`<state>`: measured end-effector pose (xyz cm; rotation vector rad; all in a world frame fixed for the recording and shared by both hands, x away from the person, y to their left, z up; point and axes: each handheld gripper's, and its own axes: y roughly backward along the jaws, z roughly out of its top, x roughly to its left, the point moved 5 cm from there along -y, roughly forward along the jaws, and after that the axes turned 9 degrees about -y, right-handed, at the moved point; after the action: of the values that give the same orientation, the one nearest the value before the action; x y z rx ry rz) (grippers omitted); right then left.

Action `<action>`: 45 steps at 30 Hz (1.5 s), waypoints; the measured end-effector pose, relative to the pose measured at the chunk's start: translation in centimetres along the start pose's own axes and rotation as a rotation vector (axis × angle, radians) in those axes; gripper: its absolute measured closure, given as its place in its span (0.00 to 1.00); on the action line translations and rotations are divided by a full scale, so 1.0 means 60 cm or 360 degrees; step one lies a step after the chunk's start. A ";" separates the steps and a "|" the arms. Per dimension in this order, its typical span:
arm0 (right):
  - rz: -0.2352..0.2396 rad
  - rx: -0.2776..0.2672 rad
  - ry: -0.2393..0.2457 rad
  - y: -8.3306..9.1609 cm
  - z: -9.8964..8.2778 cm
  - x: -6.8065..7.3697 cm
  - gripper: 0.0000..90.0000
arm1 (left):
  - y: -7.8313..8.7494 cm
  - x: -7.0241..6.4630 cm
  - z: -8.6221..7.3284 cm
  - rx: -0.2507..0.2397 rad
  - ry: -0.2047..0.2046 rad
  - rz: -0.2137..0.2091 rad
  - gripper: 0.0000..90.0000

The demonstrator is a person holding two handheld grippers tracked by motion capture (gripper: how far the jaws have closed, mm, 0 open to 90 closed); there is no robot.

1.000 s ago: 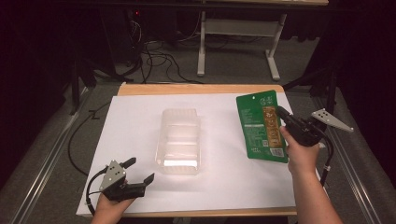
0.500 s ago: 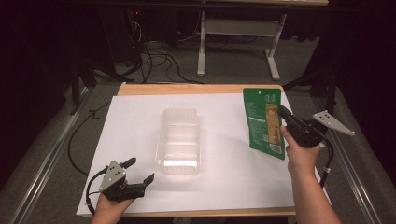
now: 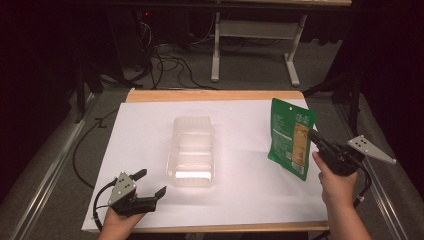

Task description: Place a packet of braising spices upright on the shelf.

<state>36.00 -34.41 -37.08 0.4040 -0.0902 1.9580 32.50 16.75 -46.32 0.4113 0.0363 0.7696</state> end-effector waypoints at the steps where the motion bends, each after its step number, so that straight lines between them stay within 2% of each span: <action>1: 0.0000 0.0000 0.0000 0.000 0.000 0.000 1.00 | 0.000 0.000 0.000 0.0000 0.0000 0.0000 0.14; 14: 0.0010 0.0003 0.0008 0.072 -0.033 0.005 1.00 | -0.001 -0.003 0.000 0.0002 -0.0005 -0.0008 0.14; 22: 0.0006 0.0009 0.0012 0.097 -0.050 0.004 1.00 | -0.003 -0.005 0.000 0.0012 -0.0014 -0.0015 0.14; 26: 0.0004 0.0016 0.0051 0.103 -0.056 0.008 1.00 | -0.003 -0.005 0.000 0.0009 -0.0014 -0.0015 0.14; 31: 0.0006 0.0021 0.0049 0.107 -0.060 0.009 1.00 | -0.003 -0.006 0.000 0.0012 -0.0017 -0.0016 0.14; 34: 0.0019 0.0044 0.0067 0.106 -0.062 0.010 0.95 | -0.003 -0.006 0.000 0.0011 -0.0020 -0.0016 0.14; 42: -0.0003 0.0130 0.0061 0.084 -0.065 0.010 0.80 | -0.003 -0.006 0.000 0.0009 -0.0021 -0.0018 0.14; 45: -0.0021 0.0184 0.0056 0.071 -0.068 0.004 0.81 | -0.002 -0.005 0.000 0.0011 -0.0025 -0.0015 0.14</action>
<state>31.08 -34.95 -40.31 0.4447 0.0481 1.9620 32.35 16.45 -46.38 0.4234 0.0263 0.7571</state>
